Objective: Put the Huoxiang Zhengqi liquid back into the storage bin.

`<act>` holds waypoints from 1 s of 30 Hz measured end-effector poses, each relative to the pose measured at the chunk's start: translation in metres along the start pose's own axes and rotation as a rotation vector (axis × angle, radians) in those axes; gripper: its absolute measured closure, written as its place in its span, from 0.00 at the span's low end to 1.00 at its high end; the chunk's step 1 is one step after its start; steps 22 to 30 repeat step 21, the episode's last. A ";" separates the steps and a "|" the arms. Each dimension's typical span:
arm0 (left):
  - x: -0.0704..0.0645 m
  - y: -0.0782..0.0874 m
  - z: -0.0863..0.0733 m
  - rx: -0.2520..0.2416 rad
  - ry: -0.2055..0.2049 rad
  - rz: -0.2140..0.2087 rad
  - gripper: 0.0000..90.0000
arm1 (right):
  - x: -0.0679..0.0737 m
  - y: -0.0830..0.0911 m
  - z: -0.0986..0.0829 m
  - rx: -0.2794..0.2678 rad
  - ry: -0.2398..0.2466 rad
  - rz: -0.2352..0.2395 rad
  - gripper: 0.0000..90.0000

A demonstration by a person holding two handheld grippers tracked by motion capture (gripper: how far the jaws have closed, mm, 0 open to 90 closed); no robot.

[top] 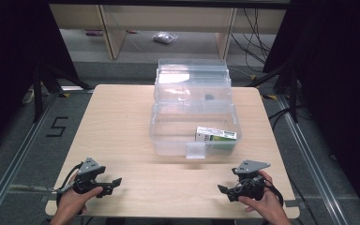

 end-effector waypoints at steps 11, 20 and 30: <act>0.000 0.000 0.000 0.000 -0.002 0.001 0.18 | -0.008 0.008 -0.014 -0.002 -0.027 -0.039 0.18; 0.000 0.000 0.000 0.004 -0.006 -0.001 0.18 | -0.012 0.008 -0.017 -0.008 -0.027 -0.047 0.18; 0.000 0.000 0.000 0.004 -0.005 -0.001 0.18 | -0.013 0.008 -0.017 -0.013 -0.018 -0.046 0.18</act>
Point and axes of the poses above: each handheld gripper's, and its own axes: y roughly backward along the jaws, z roughly out of its top, x roughly to its left, the point moved 2 cm from there along -y, roughly forward along the jaws, and after that the axes turned 4 degrees about -y, right-handed, at the moved point
